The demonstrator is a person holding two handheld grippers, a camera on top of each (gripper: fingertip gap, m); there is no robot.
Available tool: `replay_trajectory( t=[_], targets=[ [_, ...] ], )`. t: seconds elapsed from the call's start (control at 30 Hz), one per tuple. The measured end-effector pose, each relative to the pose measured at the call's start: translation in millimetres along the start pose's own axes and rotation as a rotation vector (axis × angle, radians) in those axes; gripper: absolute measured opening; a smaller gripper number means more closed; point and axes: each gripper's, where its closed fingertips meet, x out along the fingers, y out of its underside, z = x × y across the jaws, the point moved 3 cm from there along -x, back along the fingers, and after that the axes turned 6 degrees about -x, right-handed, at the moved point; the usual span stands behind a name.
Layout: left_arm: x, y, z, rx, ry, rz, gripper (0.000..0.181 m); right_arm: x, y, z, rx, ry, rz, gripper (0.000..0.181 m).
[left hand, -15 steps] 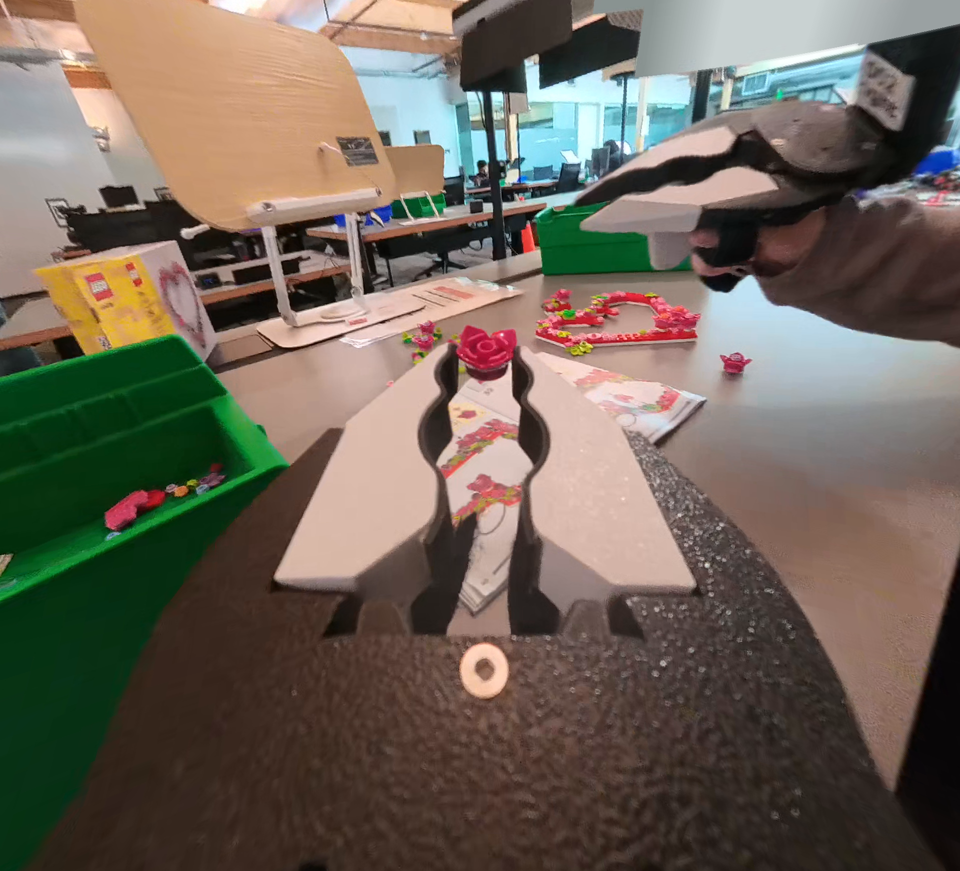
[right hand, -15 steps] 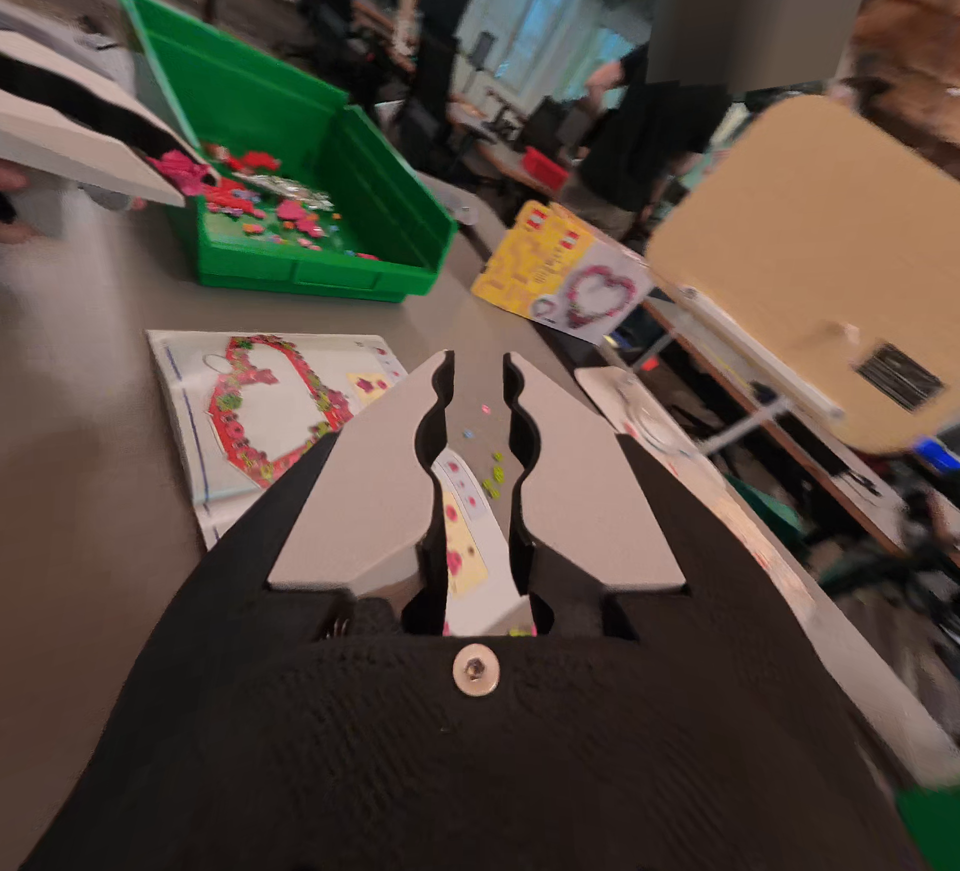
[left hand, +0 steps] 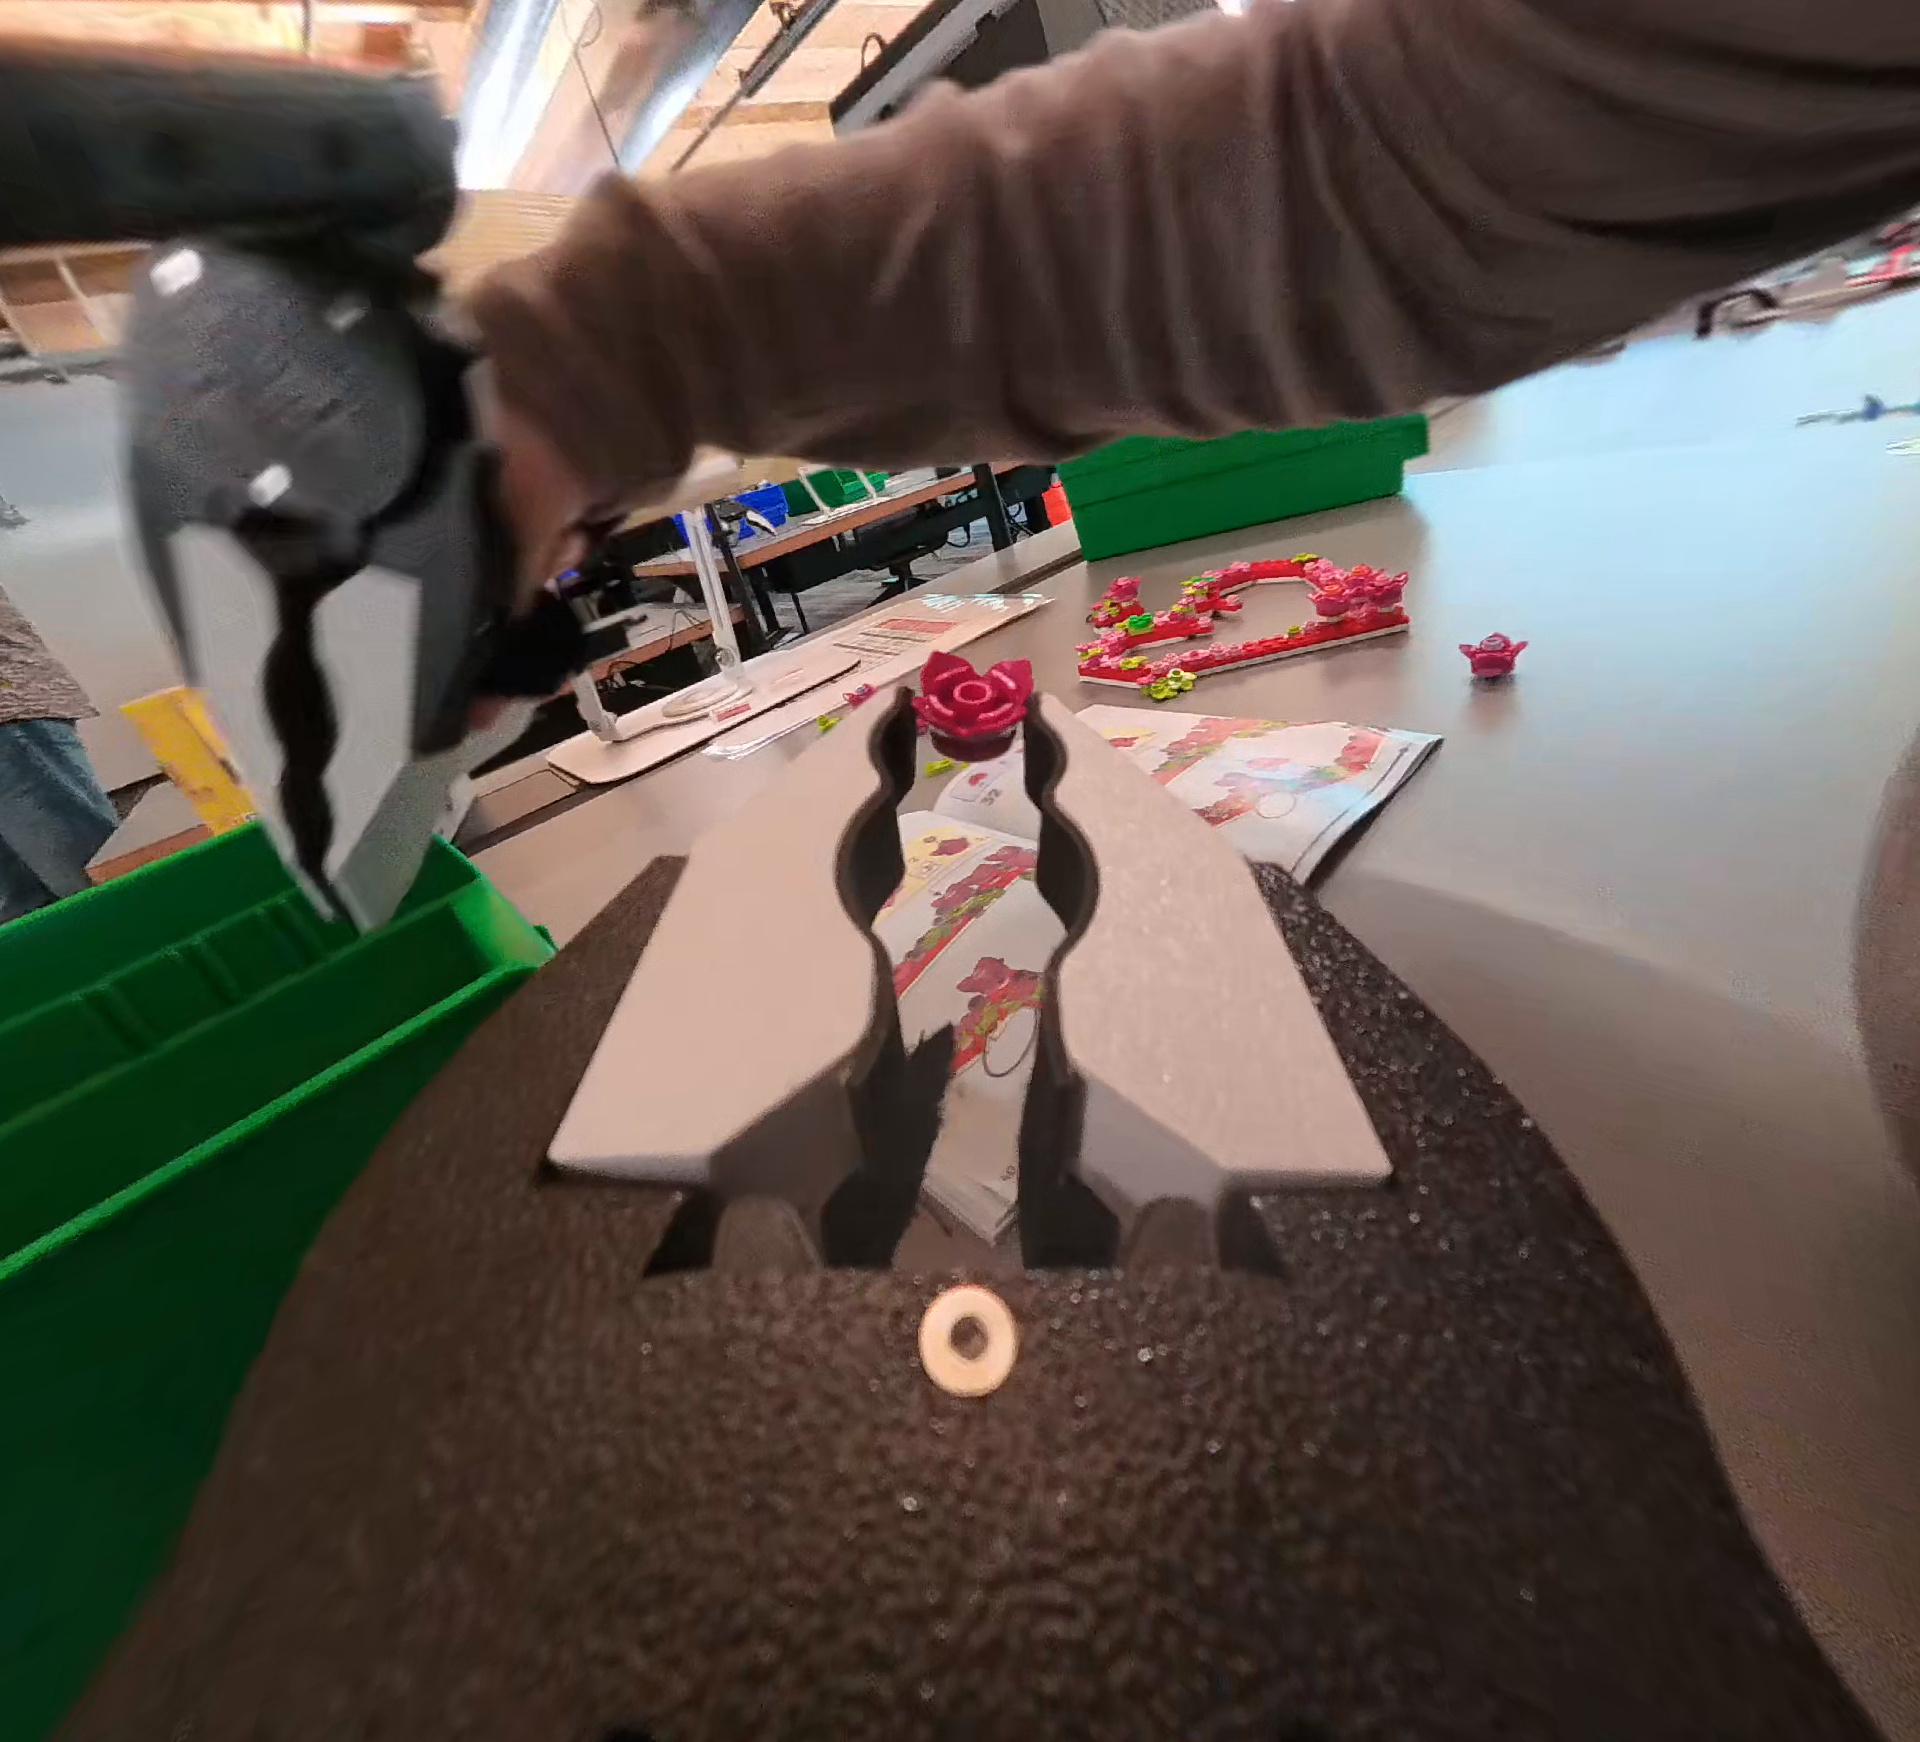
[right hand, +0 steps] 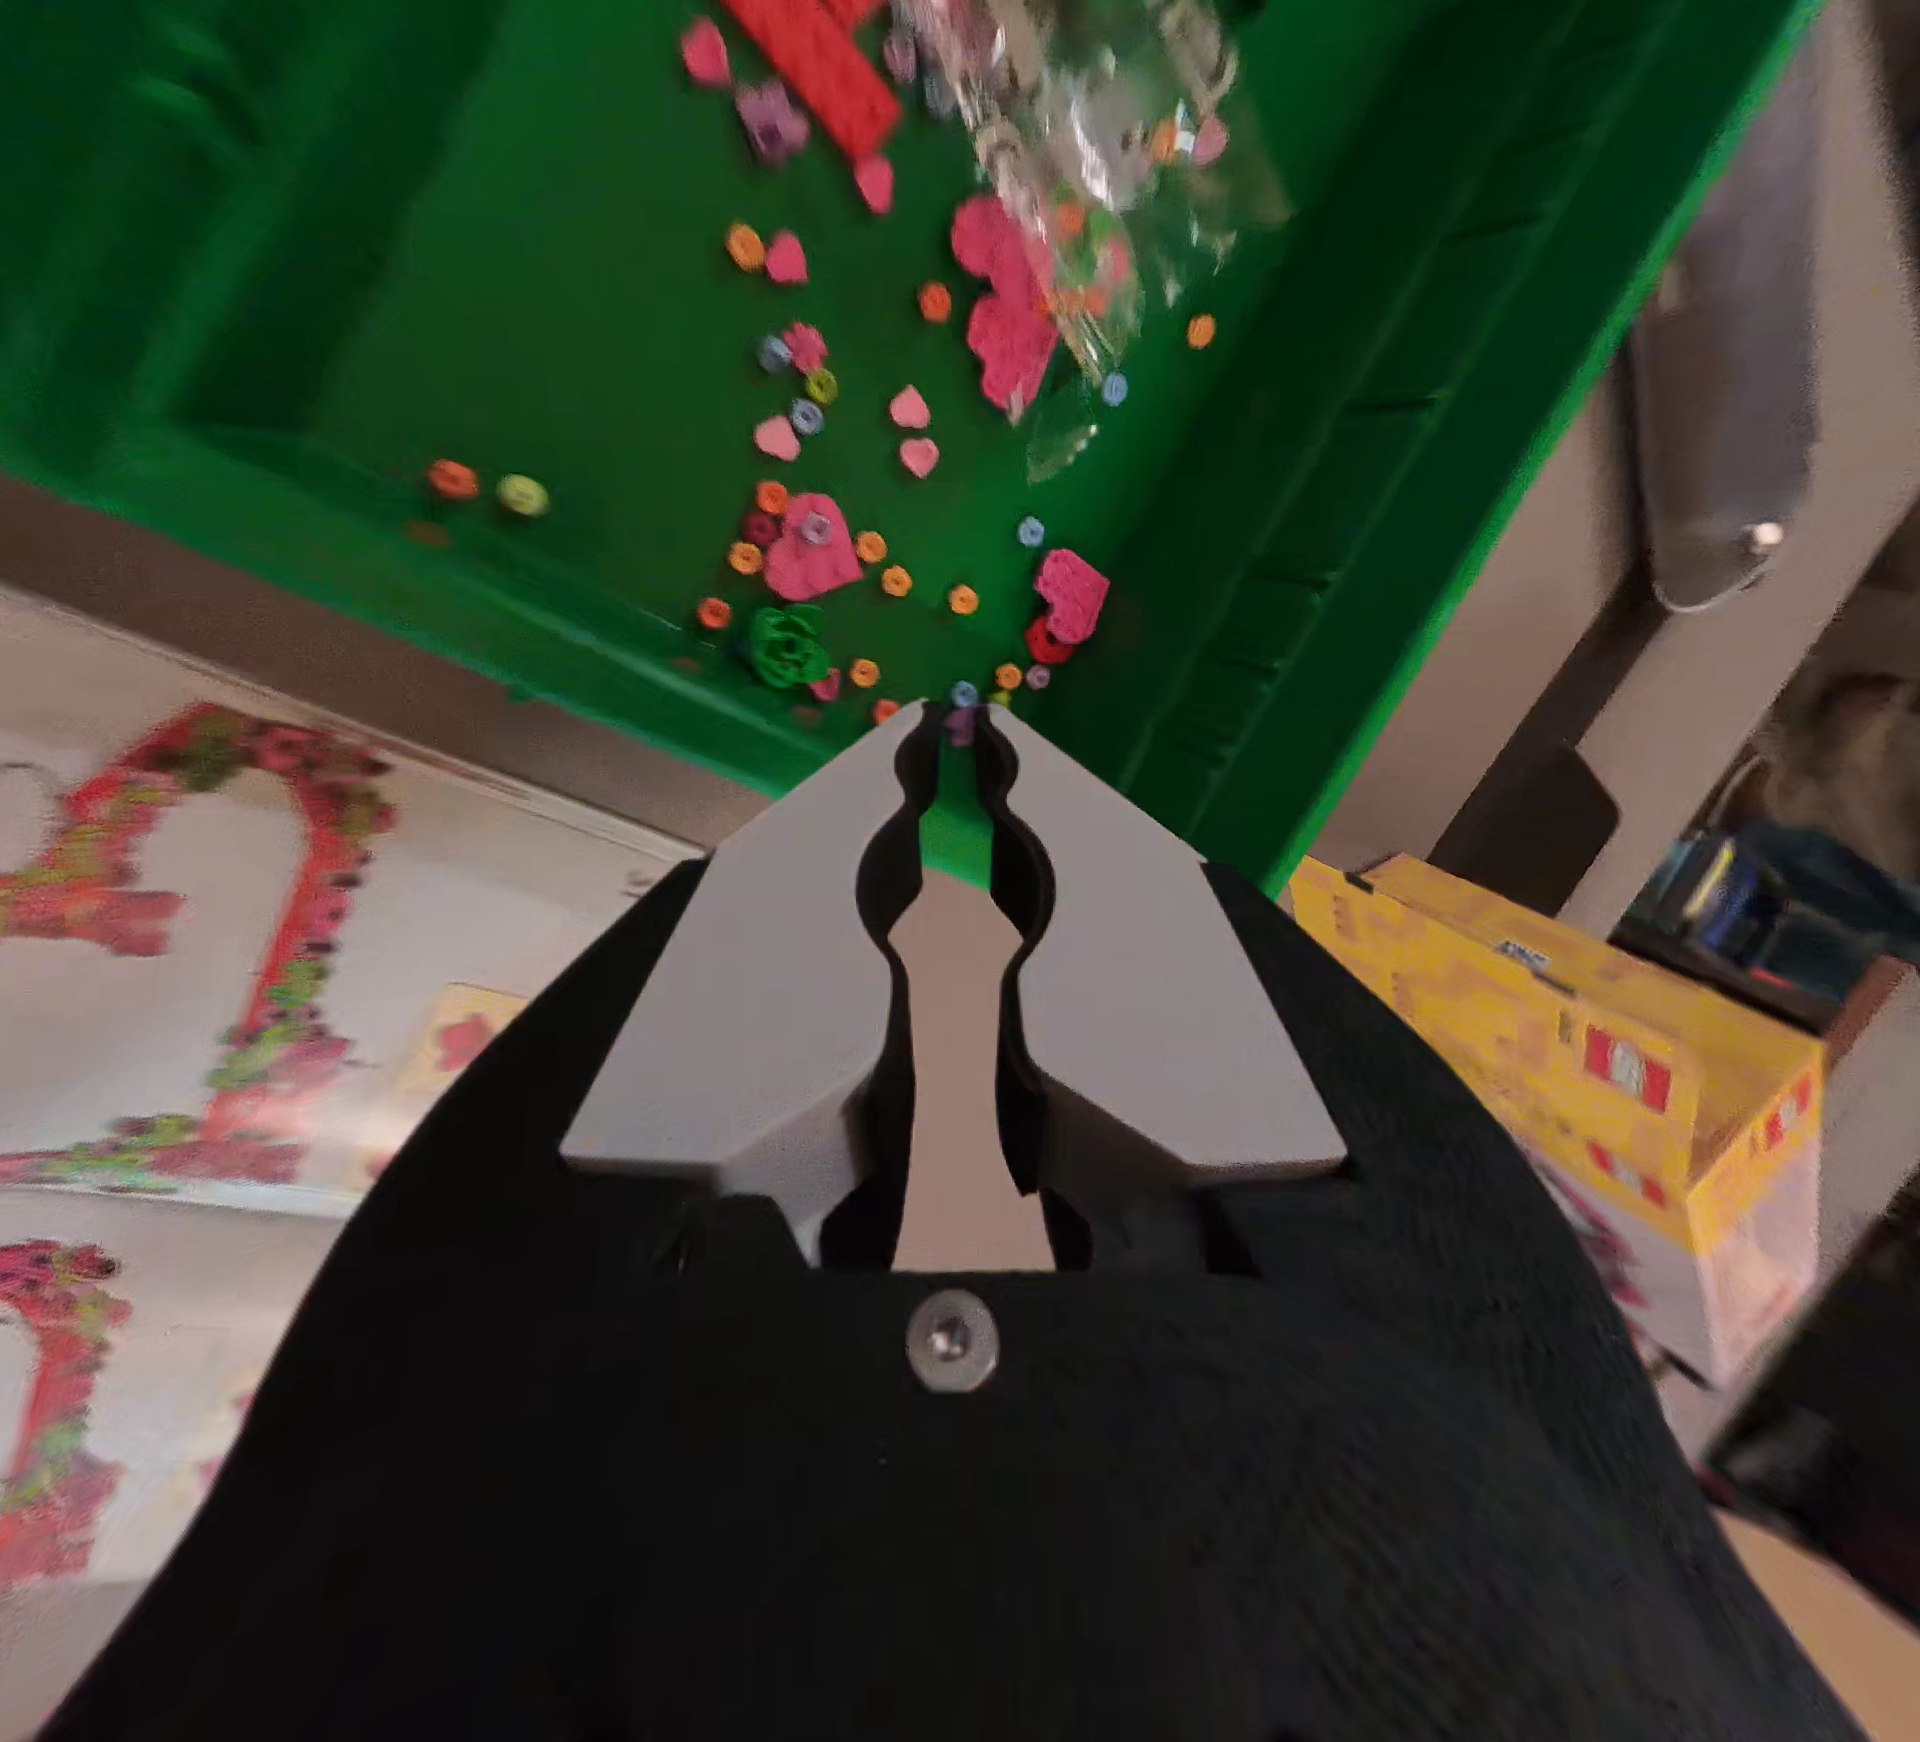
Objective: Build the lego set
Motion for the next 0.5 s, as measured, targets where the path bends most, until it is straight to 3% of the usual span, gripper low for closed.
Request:
replay_trajectory(
  t=[0.17, 0.23, 0.33, 0.5],
  targets=[
    [-4, -2, 3, -0.018, 0.009, -0.012, 0.018, 53, 14, -25, 0.054, -0.030, 0.298, 0.000],
    [-6, -2, 6, -0.022, 0.003, -0.013, 0.018, 64, 18, -30, 0.134, 0.022, 0.337, 0.000],
    [-7, -2, 9, -0.041, 0.000, -0.019, 0.018, 76, 24, -20, 0.251, -0.053, 0.376, 0.000],
    [-7, -2, 9, -0.051, 0.005, -0.018, 0.018, 84, 32, -21, 0.262, -0.055, 0.462, 0.000]
  ],
)
